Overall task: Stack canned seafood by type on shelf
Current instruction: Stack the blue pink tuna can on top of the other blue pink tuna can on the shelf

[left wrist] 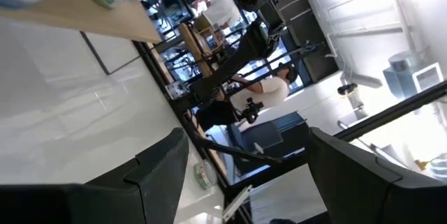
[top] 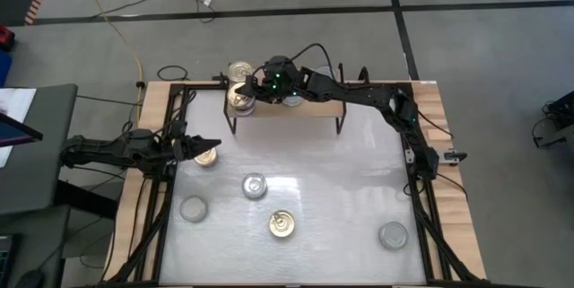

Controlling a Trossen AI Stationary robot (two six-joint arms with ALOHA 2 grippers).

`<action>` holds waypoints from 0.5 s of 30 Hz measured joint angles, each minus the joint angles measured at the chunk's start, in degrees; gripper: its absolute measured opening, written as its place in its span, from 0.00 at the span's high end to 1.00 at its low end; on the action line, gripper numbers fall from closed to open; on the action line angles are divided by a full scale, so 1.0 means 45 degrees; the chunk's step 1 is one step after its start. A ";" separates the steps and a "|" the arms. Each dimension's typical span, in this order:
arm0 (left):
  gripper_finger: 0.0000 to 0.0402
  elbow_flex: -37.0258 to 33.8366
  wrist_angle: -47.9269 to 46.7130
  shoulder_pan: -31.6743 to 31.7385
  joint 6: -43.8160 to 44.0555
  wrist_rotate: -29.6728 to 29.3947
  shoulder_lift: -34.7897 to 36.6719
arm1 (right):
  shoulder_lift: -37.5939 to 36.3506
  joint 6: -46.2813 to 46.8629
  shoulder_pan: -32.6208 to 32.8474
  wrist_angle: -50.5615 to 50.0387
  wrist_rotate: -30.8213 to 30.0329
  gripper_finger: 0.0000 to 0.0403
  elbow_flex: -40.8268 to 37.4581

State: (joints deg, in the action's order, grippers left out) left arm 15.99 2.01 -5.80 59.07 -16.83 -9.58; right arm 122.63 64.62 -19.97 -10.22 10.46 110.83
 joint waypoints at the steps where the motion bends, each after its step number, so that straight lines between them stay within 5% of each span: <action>1: 0.32 0.0000 0.0007 0.0000 -0.0149 -0.0003 0.0000 | 0.0000 0.0000 0.0000 -0.0002 0.0000 0.05 0.0000; 7: 0.32 0.0000 0.0022 0.0000 -0.1358 -0.0003 -0.0427 | 0.0004 -0.0032 0.0023 -0.0005 0.0000 0.05 0.0000; 15: 0.32 -0.0010 0.1009 0.0005 -0.1253 -0.0603 -0.2995 | 0.0000 -0.0036 0.0155 -0.0005 0.0000 0.05 0.0000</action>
State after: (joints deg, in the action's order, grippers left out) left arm 15.94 6.55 -5.78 53.43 -19.54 -23.06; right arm 122.63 64.46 -19.27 -10.24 10.46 110.83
